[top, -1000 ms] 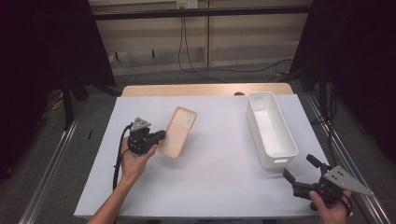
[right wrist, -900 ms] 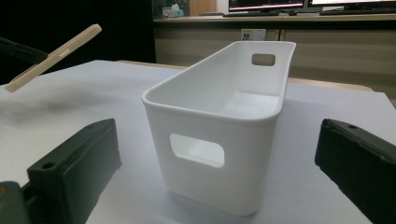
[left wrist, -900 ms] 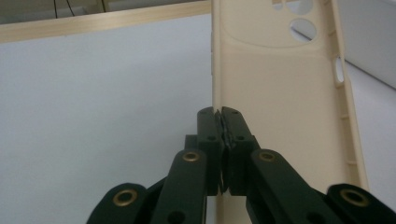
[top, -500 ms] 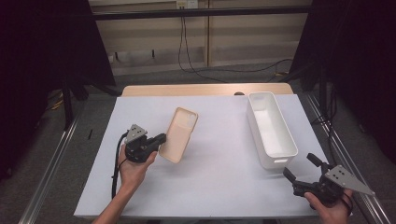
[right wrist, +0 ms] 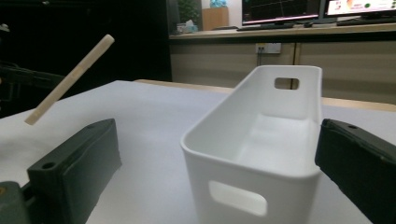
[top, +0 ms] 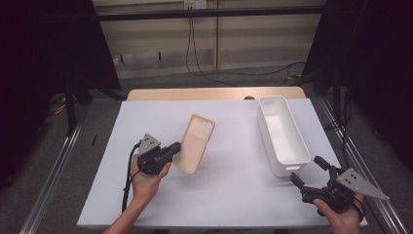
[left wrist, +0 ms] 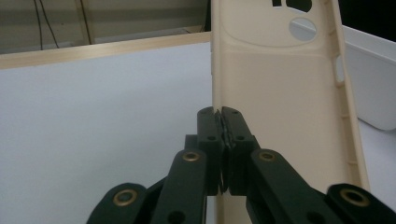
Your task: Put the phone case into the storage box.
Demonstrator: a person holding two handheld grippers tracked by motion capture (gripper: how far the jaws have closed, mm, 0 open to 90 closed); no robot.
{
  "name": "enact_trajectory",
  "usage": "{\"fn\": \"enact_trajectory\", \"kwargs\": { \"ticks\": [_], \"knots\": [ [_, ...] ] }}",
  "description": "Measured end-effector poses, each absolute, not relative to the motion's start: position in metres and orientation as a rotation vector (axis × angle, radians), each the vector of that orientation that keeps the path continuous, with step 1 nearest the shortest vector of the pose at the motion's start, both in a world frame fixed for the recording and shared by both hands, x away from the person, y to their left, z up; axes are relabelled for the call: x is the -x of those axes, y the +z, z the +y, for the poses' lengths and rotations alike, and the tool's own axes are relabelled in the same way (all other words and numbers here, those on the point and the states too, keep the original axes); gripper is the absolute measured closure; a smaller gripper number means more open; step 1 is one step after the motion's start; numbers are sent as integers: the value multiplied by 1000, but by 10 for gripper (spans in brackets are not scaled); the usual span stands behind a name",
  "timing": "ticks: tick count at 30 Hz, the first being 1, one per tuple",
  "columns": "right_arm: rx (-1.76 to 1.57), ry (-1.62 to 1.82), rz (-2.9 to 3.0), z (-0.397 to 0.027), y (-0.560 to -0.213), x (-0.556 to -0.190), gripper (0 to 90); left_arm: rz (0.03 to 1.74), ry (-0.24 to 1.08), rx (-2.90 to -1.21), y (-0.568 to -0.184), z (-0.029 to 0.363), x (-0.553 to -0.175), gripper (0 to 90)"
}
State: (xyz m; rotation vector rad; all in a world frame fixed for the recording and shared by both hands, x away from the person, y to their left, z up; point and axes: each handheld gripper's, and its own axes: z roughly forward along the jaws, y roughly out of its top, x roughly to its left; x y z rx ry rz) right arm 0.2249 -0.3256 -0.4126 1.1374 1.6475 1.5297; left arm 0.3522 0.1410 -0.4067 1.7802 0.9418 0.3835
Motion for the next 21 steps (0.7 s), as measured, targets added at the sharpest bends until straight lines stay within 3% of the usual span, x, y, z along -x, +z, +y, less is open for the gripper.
{"fn": "enact_trajectory", "kwargs": {
  "ticks": [21],
  "knots": [
    [-1060, 1687, 1757, -260, -402, -259, 19, 850, 375, -1775, -401, 116, -338, 876]
  ]
}}
